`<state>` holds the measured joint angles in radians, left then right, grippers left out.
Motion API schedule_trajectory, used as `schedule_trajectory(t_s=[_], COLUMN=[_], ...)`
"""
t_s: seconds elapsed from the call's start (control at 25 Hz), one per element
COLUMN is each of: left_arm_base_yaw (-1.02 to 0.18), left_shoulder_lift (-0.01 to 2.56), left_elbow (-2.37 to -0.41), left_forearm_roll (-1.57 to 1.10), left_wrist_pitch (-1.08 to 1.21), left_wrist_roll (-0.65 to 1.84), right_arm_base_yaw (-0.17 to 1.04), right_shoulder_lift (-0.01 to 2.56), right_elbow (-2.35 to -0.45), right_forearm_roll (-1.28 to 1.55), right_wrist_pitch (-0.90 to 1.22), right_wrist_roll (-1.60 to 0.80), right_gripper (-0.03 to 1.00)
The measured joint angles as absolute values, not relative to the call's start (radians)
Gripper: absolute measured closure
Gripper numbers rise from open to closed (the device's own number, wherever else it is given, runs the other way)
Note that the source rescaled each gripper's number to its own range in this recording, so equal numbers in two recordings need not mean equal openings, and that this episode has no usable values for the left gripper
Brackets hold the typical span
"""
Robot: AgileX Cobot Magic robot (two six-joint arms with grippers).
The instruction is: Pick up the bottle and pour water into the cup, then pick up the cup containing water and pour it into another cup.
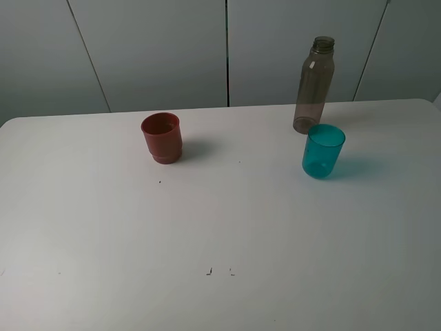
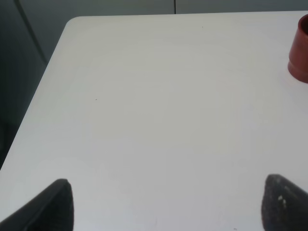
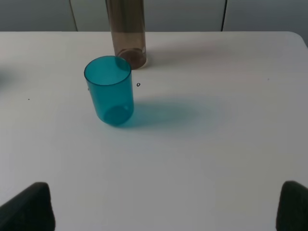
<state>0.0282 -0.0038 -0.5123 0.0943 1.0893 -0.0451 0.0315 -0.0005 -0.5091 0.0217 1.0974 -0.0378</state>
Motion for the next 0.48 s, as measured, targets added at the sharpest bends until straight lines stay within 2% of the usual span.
schedule_trajectory(t_s=[0.48], left_arm_base_yaw=[0.028], left_shoulder_lift=[-0.004], left_elbow=[-0.512], left_forearm_roll=[0.094], left_wrist_pitch=[1.089], left_wrist_roll=[-0.045], right_arm_base_yaw=[0.032], right_shoulder_lift=[-0.001], right_elbow=[-0.509], right_forearm_roll=[0.064], right_wrist_pitch=[1.097], right_wrist_roll=[-0.09], right_gripper=[-0.03])
